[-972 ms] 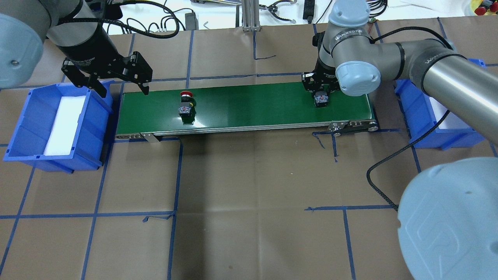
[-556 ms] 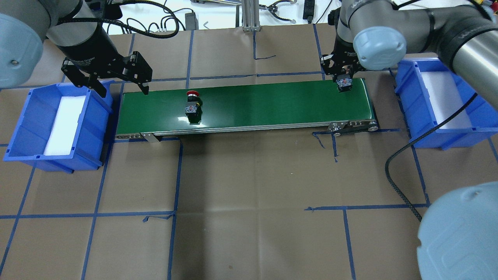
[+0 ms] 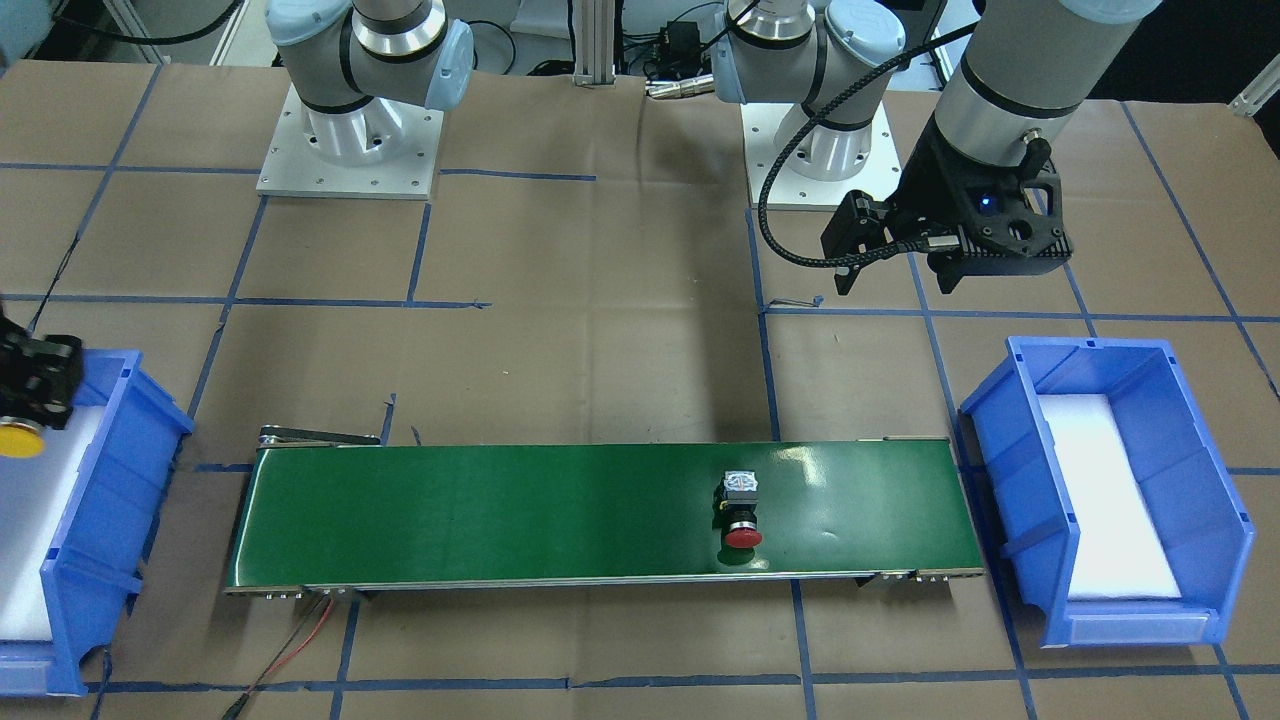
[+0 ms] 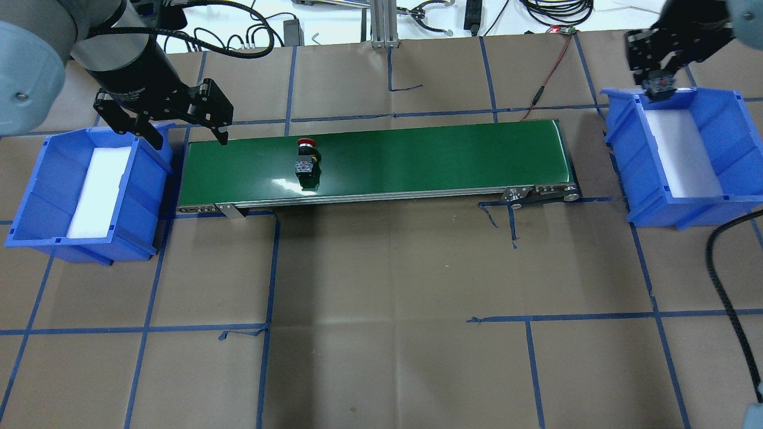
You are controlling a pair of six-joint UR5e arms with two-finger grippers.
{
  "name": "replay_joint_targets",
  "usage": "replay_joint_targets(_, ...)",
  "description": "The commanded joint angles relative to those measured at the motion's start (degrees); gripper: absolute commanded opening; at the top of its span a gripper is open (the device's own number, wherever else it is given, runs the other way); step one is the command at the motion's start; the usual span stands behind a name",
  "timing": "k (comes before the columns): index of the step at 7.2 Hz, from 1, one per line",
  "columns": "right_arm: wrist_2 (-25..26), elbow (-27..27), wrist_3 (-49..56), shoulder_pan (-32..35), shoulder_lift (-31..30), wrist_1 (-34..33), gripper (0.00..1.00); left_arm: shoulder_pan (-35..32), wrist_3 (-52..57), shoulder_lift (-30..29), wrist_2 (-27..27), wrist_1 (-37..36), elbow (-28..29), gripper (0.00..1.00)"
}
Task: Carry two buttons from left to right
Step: 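Carry the yellow button with the right gripper into the empty blue bin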
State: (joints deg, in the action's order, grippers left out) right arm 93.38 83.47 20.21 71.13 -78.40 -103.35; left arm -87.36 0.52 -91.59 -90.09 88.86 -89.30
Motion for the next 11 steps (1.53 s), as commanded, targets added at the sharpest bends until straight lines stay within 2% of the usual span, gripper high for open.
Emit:
replay_joint_targets(1, -5.7, 0.8, 15.3, -11.2, 0.6, -0.4, 0.05, 0.1, -0.2, -0.1, 0.0, 0.0, 0.0, 1.00)
replay_joint_targets(2, -5.7, 3.3, 16.0, -12.4, 2.7, -3.2, 0.05, 0.0, -0.3, -0.2, 0.0, 0.0, 0.0, 1.00)
replay_joint_targets(3, -5.9, 7.2, 18.3, -12.7, 5.0, -14.1, 0.05, 0.0, -0.2, -0.1, 0.0, 0.0, 0.0, 1.00)
replay_joint_targets(4, -5.8, 11.6, 19.7, -12.7, 5.7, -19.0, 0.05, 0.0, -0.2, -0.1, 0.0, 0.0, 0.0, 1.00)
replay_joint_targets(6, -5.8, 18.4, 19.9, -12.7, 5.7, -22.7, 0.06, 0.0, 0.0, -0.1, -0.1, -0.1, 0.0, 1.00)
replay_joint_targets(8, -5.7, 22.5, 20.0, -12.8, 6.5, -27.8, 0.06, 0.0, -0.3, -0.4, -0.1, -0.1, 0.0, 1.00)
replay_joint_targets(11, -5.7, 23.2, 19.6, -14.2, 9.7, -30.0, 0.07, 0.1, -0.1, -0.3, -0.1, -0.2, 0.0, 1.00)
